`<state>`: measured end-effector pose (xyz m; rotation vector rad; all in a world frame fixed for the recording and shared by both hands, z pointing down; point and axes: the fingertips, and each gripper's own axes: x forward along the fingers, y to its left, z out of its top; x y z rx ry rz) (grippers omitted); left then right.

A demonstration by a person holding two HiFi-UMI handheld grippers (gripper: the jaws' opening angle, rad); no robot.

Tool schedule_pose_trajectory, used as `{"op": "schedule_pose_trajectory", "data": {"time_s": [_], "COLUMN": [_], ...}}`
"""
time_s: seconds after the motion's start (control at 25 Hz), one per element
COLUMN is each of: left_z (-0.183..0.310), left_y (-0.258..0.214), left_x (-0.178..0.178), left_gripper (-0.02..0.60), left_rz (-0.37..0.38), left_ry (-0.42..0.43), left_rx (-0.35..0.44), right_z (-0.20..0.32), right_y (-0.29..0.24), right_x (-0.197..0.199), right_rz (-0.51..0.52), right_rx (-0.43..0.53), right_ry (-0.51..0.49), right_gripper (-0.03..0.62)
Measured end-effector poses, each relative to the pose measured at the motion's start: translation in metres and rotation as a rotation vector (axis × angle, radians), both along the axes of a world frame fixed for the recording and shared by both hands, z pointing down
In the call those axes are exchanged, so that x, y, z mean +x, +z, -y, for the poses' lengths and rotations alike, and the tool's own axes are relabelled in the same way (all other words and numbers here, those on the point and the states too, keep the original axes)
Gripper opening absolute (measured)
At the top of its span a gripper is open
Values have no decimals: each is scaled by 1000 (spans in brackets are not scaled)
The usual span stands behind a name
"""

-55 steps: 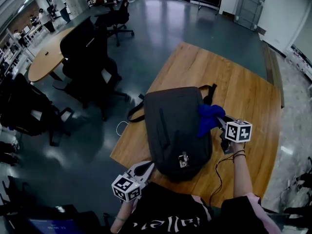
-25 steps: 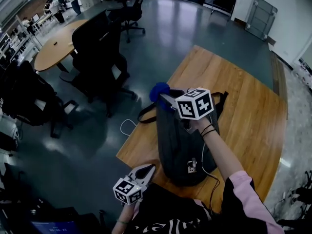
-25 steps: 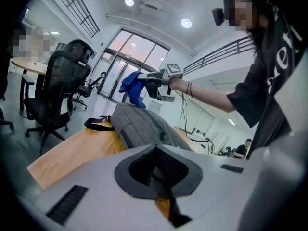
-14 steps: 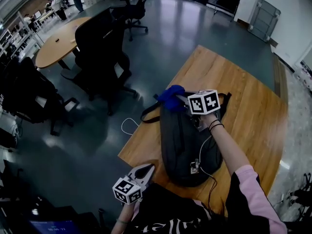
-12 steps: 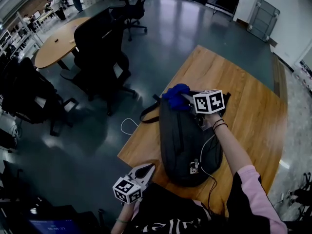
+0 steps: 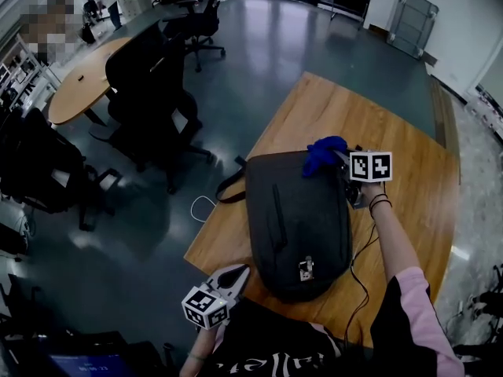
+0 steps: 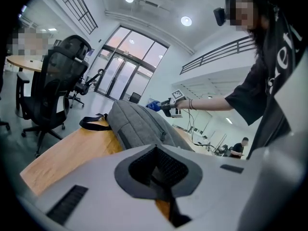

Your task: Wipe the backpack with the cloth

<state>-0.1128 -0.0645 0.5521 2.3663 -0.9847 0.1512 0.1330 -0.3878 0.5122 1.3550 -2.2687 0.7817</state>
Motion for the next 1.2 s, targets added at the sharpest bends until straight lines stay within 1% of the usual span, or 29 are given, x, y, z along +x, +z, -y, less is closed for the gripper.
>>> {"op": "schedule_pose_trajectory", "data": {"time_s": [0.12,0.24,0.4,0.48,0.68,0.84,1.04,1.2], "left_z": [0,0,-9,-18,-21,-31,-69,-104], "left_y": [-1,-3,-3,-2,-3,-9,-13,-10], "left_x": [4,4,13,21,29,39,63,81], "left_gripper": [-2,-2,-2,-2,-2,-2,-2,-2], "left_rz": [6,12,26,32,40,44,49,53], "left_ry": [2,3,0,-1,7,5,-14,-34], "left_rx": [0,-1,1,3,13,22,18,-4], "right_z": [-6,-13,-32,-48,-83,-128,-201,-251], "right_y": [7,13,19,21,18,13,11,-7], "right_x": [34,57,86,95,84,84,102,107], "right_rz": [6,-1,-5,3,72,167,215,264], "right_rx": [-13,-24,-34,-30,5,30,63,122], "right_ry": [61,102,133,127,79,97,125,135], "right_gripper": [55,55,55,55,55,54,55,55]}}
